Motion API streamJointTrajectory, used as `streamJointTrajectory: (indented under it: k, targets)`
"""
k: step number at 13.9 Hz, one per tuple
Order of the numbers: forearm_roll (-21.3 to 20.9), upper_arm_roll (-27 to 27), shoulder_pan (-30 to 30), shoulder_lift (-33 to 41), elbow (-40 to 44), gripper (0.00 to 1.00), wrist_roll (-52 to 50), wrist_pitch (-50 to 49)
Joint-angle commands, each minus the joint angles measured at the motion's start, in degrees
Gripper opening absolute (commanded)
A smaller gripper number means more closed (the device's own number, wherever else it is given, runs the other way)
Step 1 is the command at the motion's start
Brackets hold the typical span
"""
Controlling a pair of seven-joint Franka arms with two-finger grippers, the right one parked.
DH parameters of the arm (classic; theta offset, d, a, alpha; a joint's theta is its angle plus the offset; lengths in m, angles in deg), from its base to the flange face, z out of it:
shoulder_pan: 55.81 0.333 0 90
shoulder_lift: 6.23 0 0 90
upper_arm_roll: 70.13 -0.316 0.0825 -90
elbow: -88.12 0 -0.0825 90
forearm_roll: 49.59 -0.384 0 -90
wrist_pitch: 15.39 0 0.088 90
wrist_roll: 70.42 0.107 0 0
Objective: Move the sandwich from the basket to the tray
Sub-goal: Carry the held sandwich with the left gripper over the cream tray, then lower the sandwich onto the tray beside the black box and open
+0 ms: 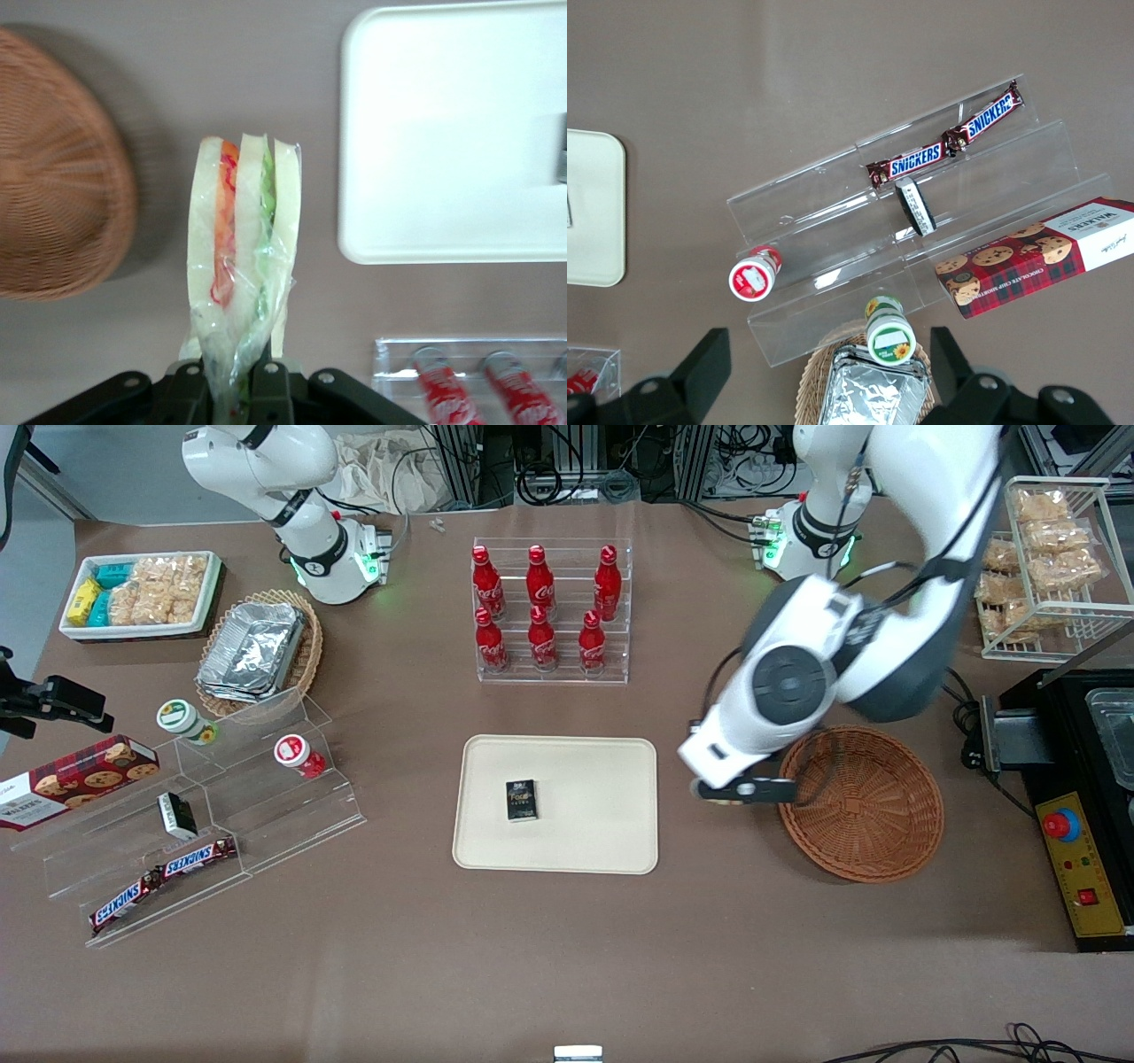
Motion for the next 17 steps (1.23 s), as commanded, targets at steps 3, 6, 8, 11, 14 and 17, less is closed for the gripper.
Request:
streamJointTrajectory:
  k: [3, 6, 8, 11, 14, 17]
  targets:
    - [-0.83, -0.33, -5.41, -9.83, 4.94, 0.0, -2.8, 8.41]
    - [-0.83, -0.42, -5.86, -12.82, 4.76, 0.0, -2.71, 12.81]
    - [-1.0, -0.42, -5.86, -14.76, 4.59, 0.0, -2.71, 16.24]
    - [-1.0, -0.42, -6.29, -16.34, 4.58, 0.0, -2.89, 17.48]
    - [-1.18, -0.51, -6.47, -17.31, 4.23, 0.11, -2.89, 20.56]
    - [-1.18, -0.51, -6.47, -18.98, 4.23, 0.56, -2.71, 20.73]
